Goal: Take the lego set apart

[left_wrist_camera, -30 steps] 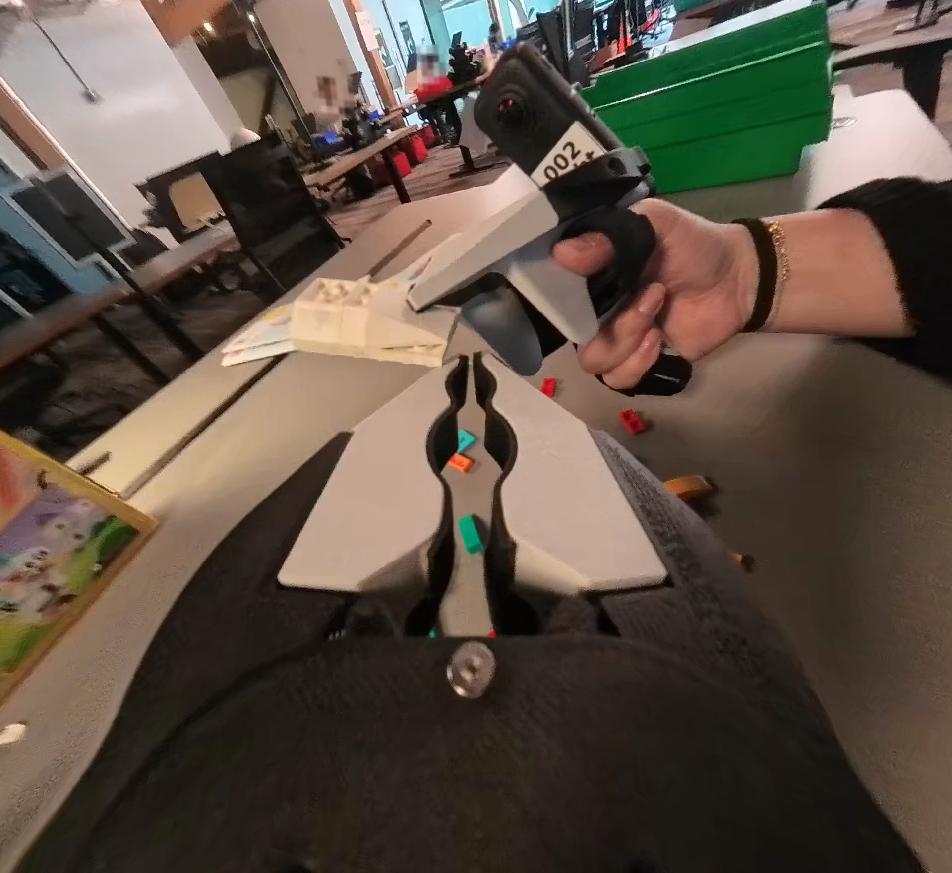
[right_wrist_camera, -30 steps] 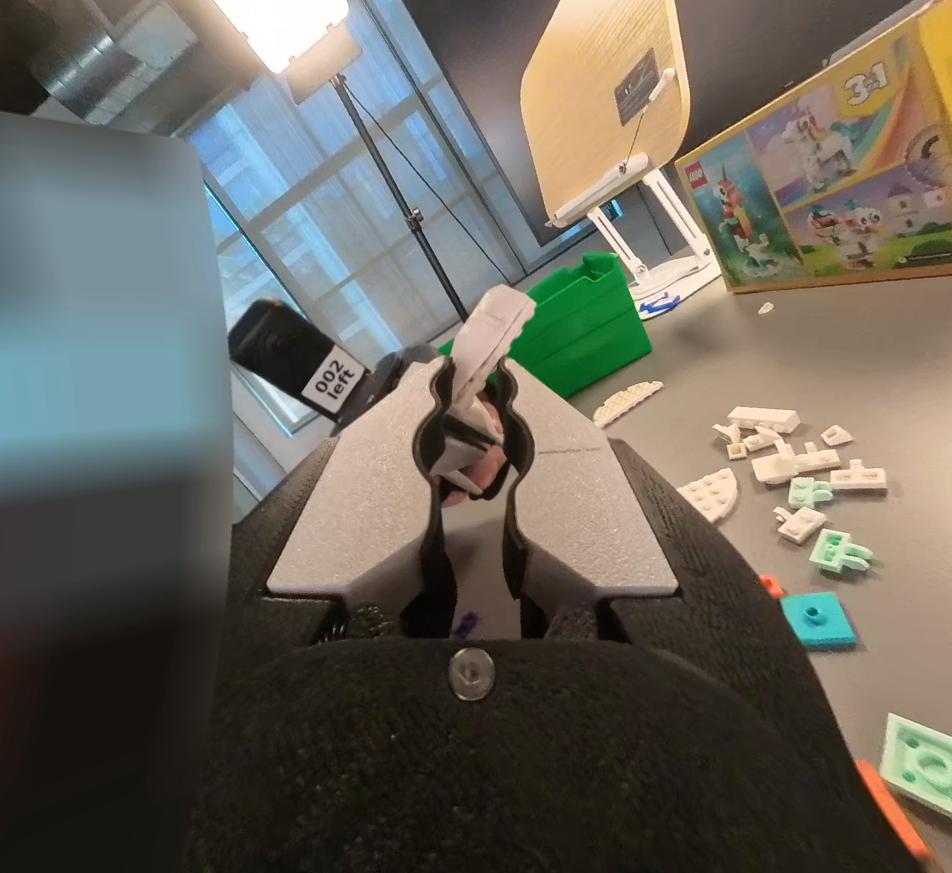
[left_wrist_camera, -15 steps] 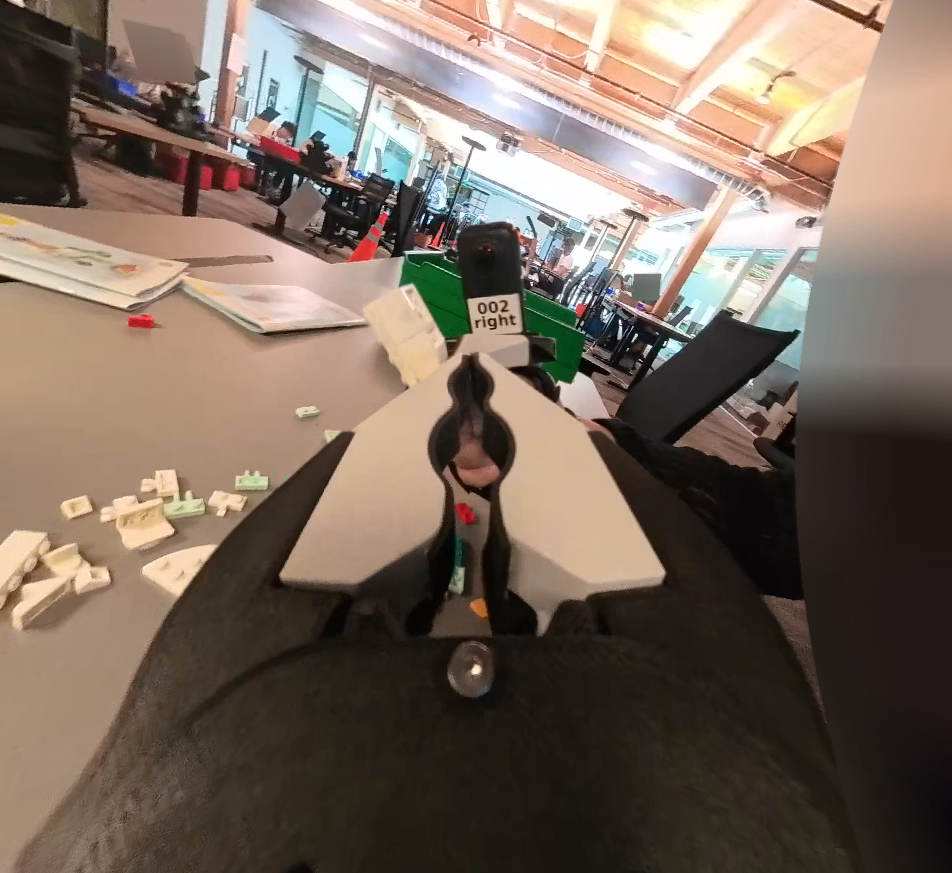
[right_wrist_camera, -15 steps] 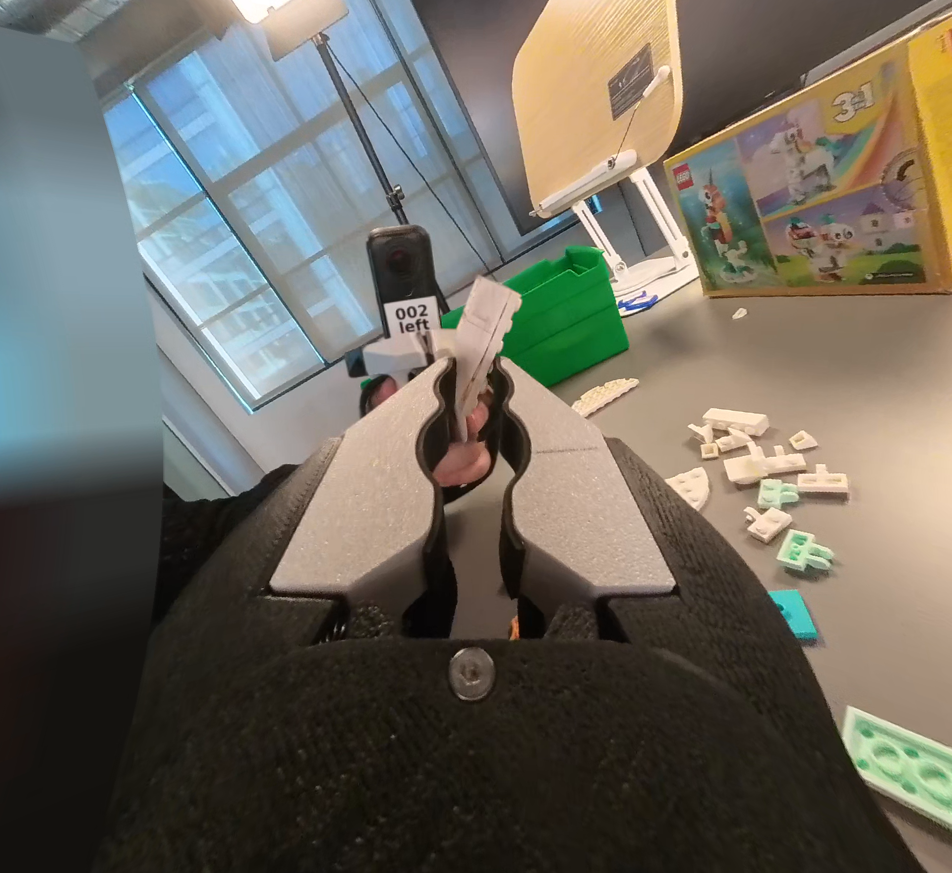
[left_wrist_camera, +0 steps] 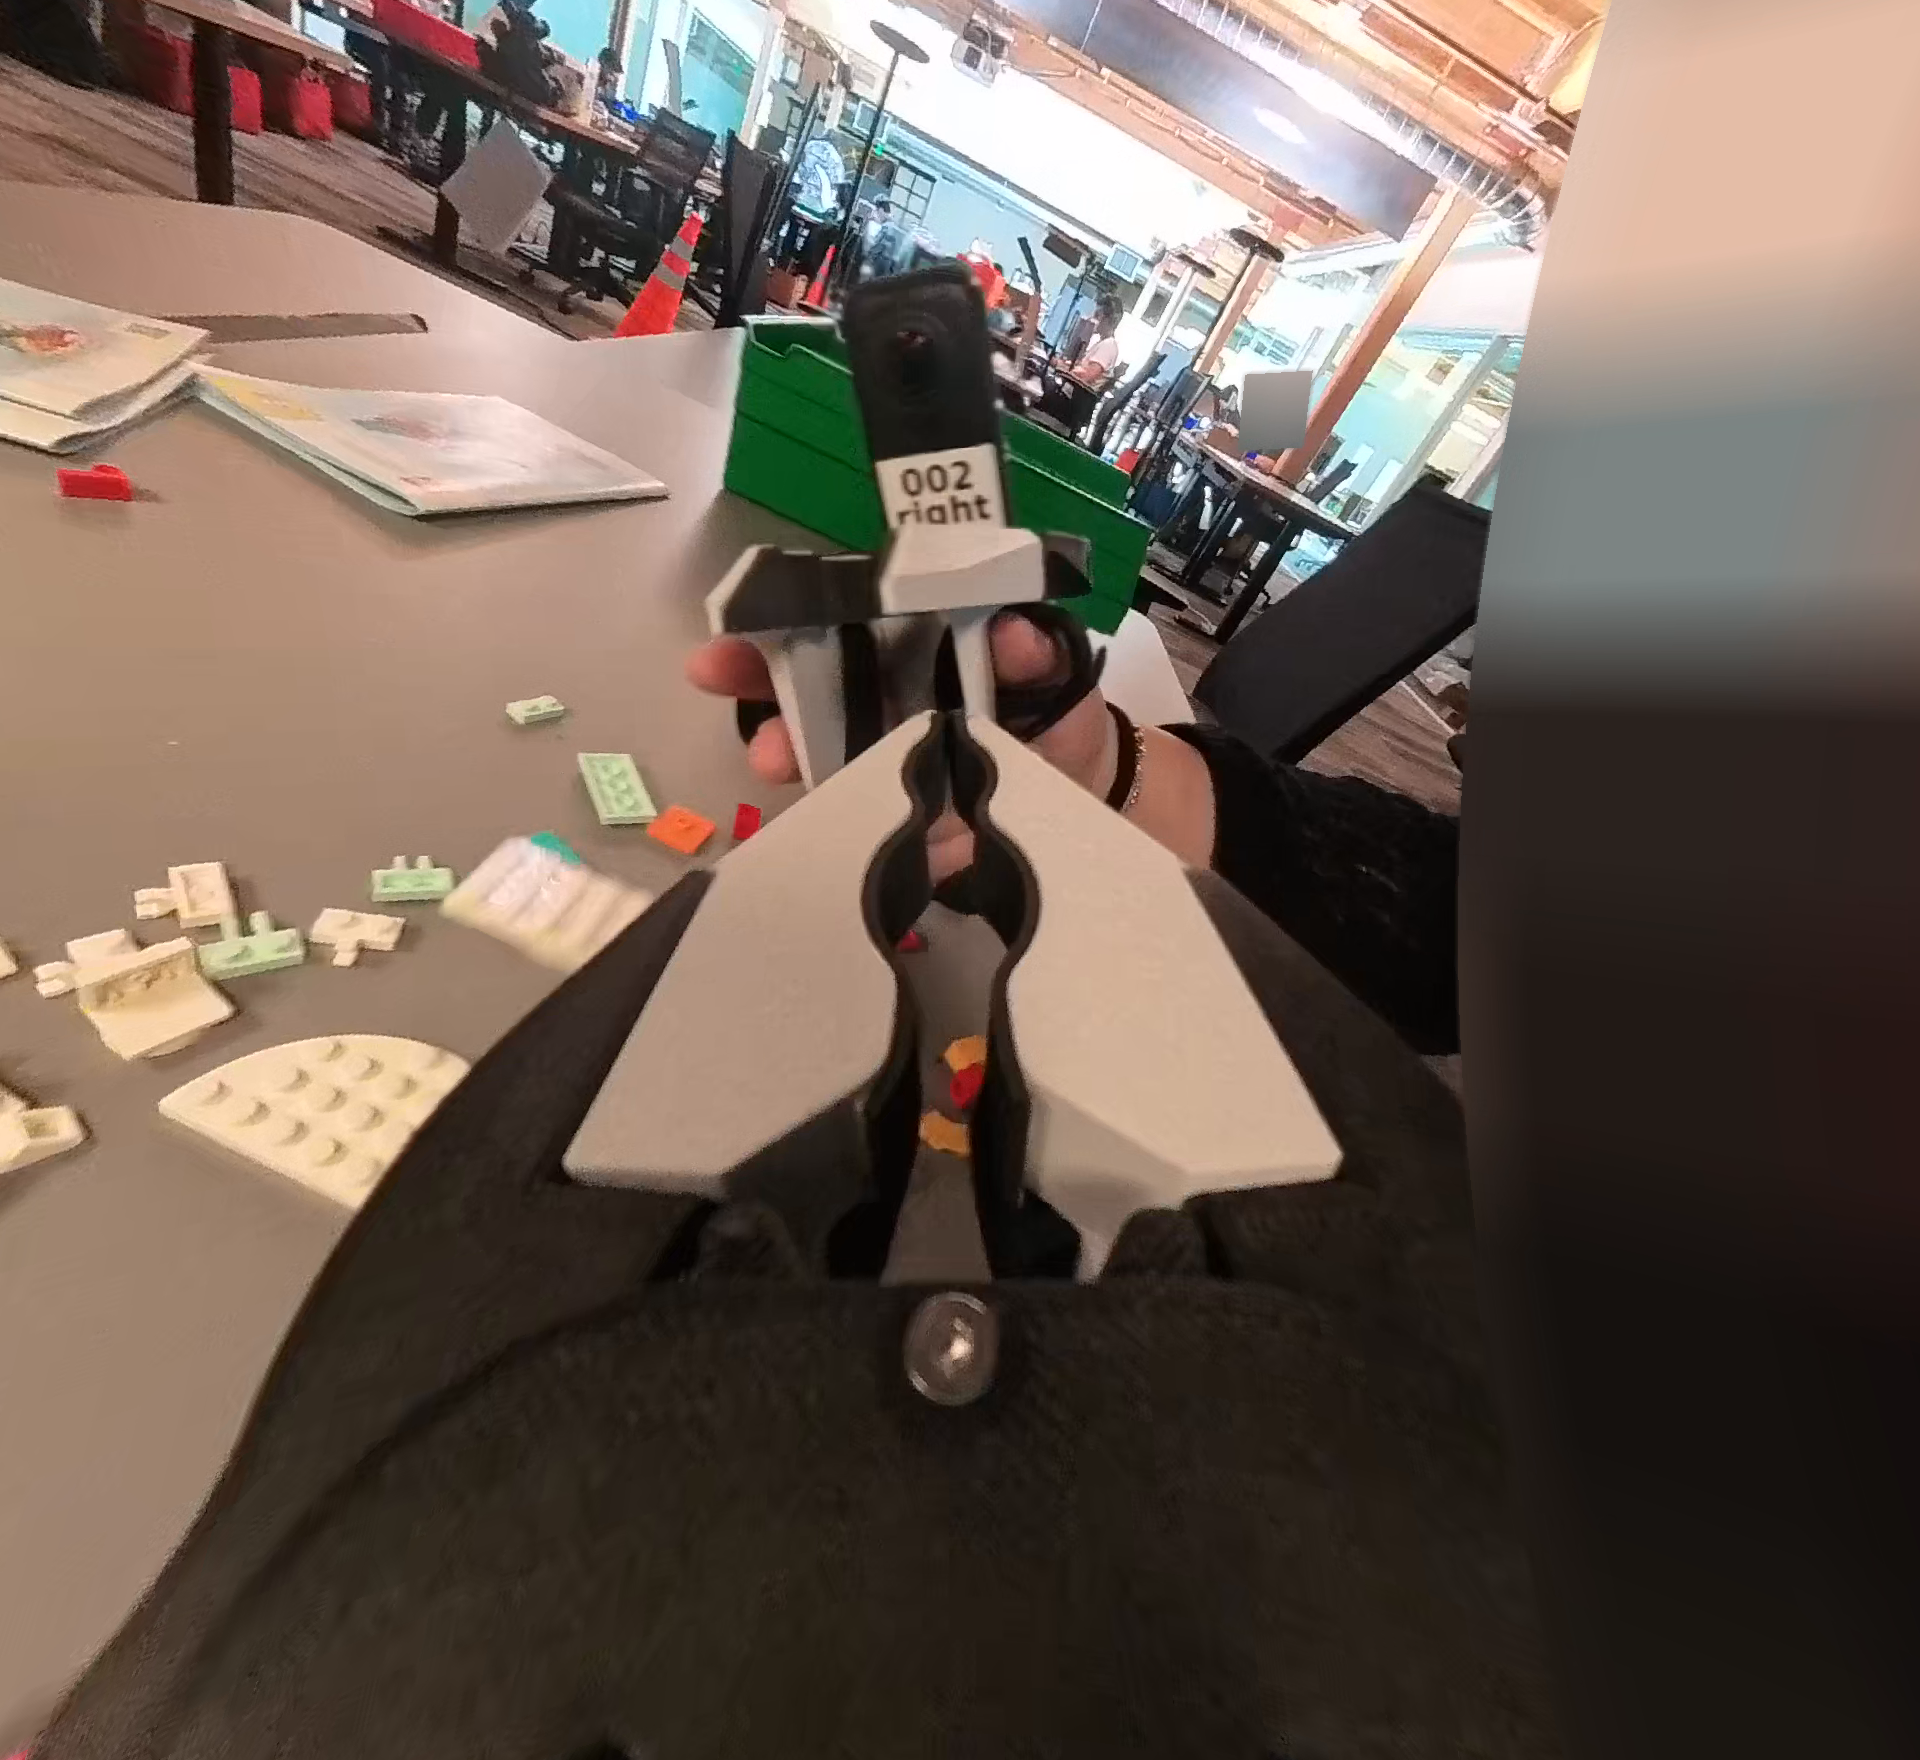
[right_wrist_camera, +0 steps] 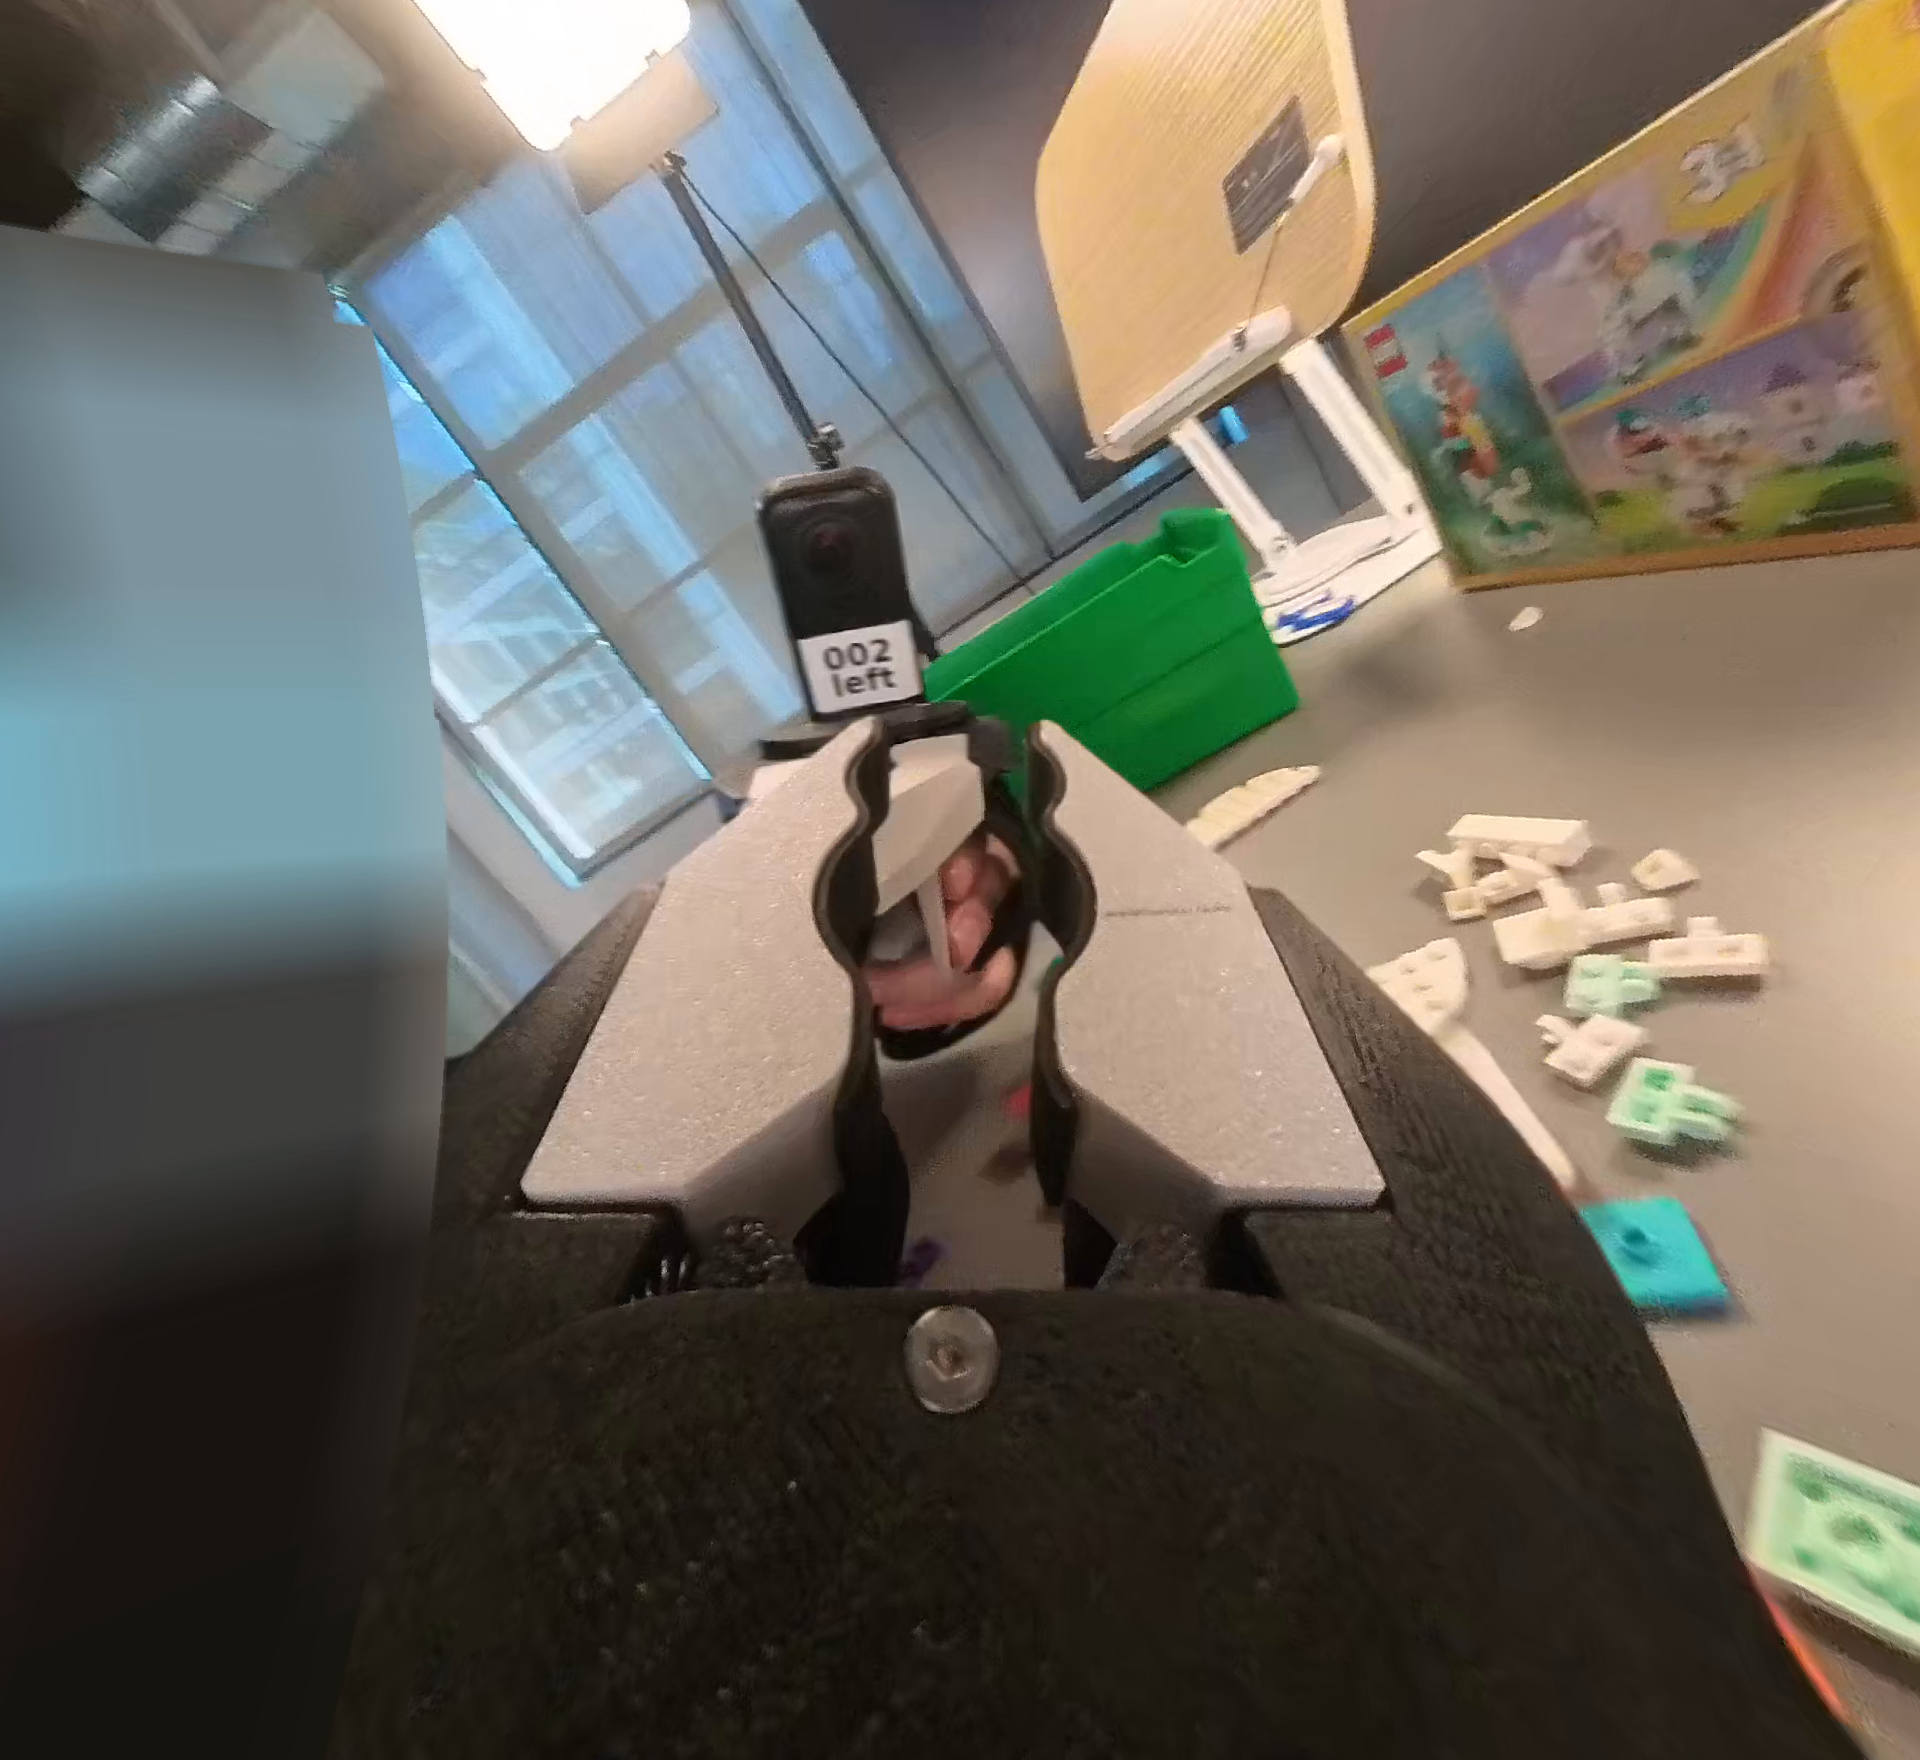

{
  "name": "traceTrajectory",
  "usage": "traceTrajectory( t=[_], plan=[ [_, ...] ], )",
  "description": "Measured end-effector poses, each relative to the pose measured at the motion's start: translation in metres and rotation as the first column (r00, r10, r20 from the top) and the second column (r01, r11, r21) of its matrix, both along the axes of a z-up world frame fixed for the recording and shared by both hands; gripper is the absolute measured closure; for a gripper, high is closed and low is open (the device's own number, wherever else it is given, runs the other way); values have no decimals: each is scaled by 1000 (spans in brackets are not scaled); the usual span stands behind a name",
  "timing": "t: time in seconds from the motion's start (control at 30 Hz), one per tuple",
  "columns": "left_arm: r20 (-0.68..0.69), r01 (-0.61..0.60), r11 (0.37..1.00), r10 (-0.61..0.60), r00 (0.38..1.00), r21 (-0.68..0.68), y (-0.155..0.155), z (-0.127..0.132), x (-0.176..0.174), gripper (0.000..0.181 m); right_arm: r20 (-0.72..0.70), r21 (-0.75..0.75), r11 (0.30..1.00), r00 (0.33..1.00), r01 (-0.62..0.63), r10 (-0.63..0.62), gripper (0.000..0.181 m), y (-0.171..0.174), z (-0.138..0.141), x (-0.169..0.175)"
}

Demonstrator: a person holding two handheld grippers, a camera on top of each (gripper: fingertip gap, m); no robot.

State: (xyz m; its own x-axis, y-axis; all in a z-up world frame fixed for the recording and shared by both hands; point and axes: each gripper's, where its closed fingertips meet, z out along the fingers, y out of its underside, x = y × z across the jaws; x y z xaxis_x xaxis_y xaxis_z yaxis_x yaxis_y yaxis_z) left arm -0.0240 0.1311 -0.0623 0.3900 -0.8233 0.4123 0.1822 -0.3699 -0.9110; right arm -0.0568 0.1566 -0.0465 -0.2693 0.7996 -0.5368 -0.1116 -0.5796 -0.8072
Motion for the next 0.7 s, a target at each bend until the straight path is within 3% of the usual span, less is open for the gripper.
traceTrajectory(
  t=[0.13, 0.3, 0.53, 0.6, 0.7],
  plan=[
    [43, -132, 991, 131, 990, 18, 14, 9, -22, 181, 59, 92, 982, 984, 162, -168, 163, 24, -3, 8],
    [57, -400, 913, 396, 916, 81, 35, 12, -60, 181, 192, 308, 906, 913, 291, -359, 153, 46, -18, 14],
    [-10, -450, 887, 454, 891, 107, 44, -4, -63, 181, 238, 435, 802, 806, 410, -542, 154, 75, -36, 22],
    [-29, -435, 894, 440, 898, 108, 44, -7, -59, 181, 261, 476, 789, 794, 388, -549, 154, 76, -41, 22],
    [-49, -440, 888, 450, 892, 137, 43, -5, -59, 181, 346, 609, 762, 789, 222, -507, 148, 64, -53, 23]
  ],
)
